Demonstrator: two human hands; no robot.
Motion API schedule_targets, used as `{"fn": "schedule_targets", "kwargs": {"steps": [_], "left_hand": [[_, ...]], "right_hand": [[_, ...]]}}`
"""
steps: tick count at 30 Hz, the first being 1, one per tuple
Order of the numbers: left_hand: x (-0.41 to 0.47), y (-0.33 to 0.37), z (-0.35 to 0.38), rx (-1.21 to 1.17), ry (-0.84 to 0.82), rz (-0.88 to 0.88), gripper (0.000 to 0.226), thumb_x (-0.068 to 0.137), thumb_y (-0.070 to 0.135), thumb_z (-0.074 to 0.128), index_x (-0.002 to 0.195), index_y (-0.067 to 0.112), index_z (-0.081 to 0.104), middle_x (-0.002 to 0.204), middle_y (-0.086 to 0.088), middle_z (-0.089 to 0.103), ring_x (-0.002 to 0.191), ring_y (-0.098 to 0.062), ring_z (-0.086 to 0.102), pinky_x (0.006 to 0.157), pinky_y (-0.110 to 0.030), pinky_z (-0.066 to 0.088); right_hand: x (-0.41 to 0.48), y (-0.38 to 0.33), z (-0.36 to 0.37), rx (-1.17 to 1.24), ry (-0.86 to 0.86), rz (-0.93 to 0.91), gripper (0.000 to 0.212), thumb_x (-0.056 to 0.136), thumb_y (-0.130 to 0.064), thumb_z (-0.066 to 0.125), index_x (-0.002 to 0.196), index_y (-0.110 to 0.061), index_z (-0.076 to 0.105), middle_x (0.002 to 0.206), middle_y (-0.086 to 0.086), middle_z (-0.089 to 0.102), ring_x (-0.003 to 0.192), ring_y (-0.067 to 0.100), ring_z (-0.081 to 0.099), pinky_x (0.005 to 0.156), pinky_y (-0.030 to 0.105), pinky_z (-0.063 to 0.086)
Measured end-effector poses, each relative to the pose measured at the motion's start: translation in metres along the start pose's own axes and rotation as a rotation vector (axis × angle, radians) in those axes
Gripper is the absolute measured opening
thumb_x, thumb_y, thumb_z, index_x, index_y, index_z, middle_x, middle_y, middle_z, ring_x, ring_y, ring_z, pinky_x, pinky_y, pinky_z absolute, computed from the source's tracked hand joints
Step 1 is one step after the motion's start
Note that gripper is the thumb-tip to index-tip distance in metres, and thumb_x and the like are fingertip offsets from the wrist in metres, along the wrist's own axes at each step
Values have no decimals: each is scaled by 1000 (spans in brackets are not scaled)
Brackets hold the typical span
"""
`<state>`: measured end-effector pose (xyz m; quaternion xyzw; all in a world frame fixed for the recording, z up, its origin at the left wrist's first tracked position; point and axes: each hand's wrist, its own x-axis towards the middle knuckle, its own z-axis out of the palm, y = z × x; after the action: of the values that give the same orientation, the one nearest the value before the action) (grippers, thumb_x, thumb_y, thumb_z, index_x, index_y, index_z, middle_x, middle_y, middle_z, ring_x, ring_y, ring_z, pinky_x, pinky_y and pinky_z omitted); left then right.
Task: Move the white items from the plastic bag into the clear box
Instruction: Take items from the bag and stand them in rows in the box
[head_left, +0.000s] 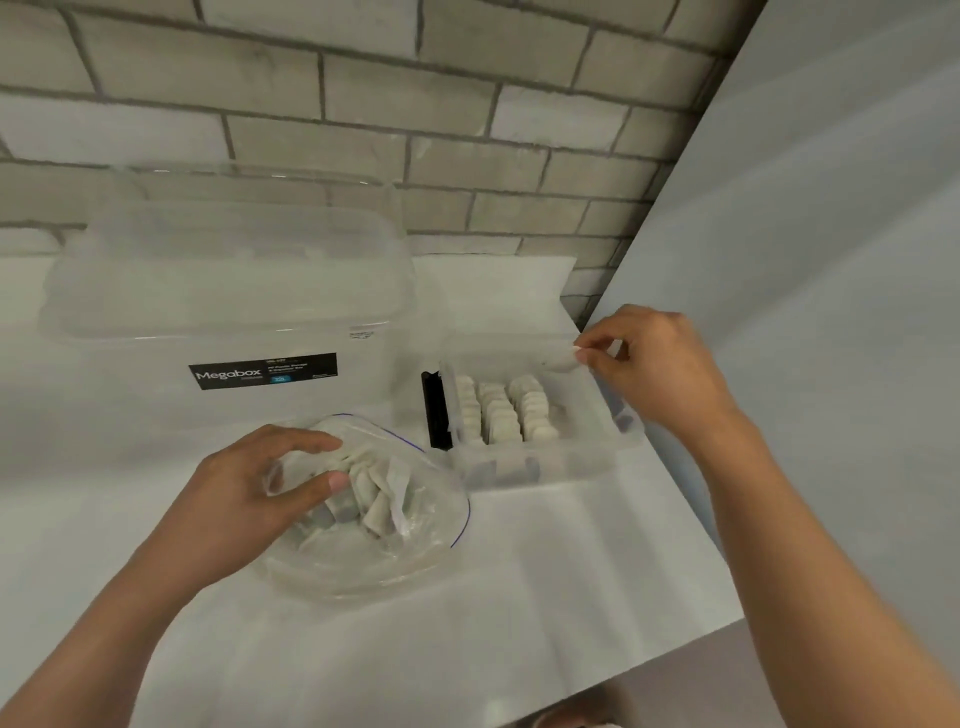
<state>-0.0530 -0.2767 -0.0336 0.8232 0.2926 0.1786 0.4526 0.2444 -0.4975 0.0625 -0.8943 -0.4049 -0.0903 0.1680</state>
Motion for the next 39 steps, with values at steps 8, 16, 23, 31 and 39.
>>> {"fn": "schedule_targets", "kwargs": {"steps": [8, 16, 23, 31, 39], "left_hand": [[6, 2, 9, 43, 12, 5, 29, 66, 51, 74, 94, 56, 68, 101, 26, 65, 76, -9, 55, 65, -15, 40], [8, -5, 13, 56, 22, -41, 30, 69, 44, 76, 97, 54, 69, 104, 27, 66, 79, -4, 59, 71, -18, 43], [9, 1, 14, 54, 23, -41, 29, 70, 48, 74, 98, 53, 69, 106, 27, 65, 81, -4, 58, 69, -8, 40], [8, -2, 11, 27, -1, -60, 28, 70, 51, 72, 99, 52, 70, 111, 26, 65, 87, -6, 60, 76, -11, 41], [12, 1, 11, 44, -8, -53, 26, 72, 50, 74, 97, 52, 70, 111, 26, 64, 89, -5, 59, 72, -4, 38]], "right_hand": [[53, 48, 65, -506, -279, -21, 26, 90, -10, 55, 103, -23, 72, 104, 9, 67, 94, 35, 67, 73, 34, 50], [64, 44, 95, -694, -453, -143, 33, 86, 10, 52, 115, -4, 59, 117, 13, 61, 106, 32, 64, 73, 30, 39], [75, 36, 106, -728, -543, -158, 34, 89, 9, 51, 120, -5, 57, 122, 13, 59, 113, 32, 60, 77, 32, 41], [68, 39, 117, -786, -480, -155, 34, 89, 5, 60, 121, -7, 58, 118, 10, 62, 110, 30, 63, 73, 31, 42], [67, 50, 111, -669, -432, -89, 20, 94, -7, 63, 114, -6, 60, 112, 15, 61, 103, 35, 63, 71, 32, 45]]}}
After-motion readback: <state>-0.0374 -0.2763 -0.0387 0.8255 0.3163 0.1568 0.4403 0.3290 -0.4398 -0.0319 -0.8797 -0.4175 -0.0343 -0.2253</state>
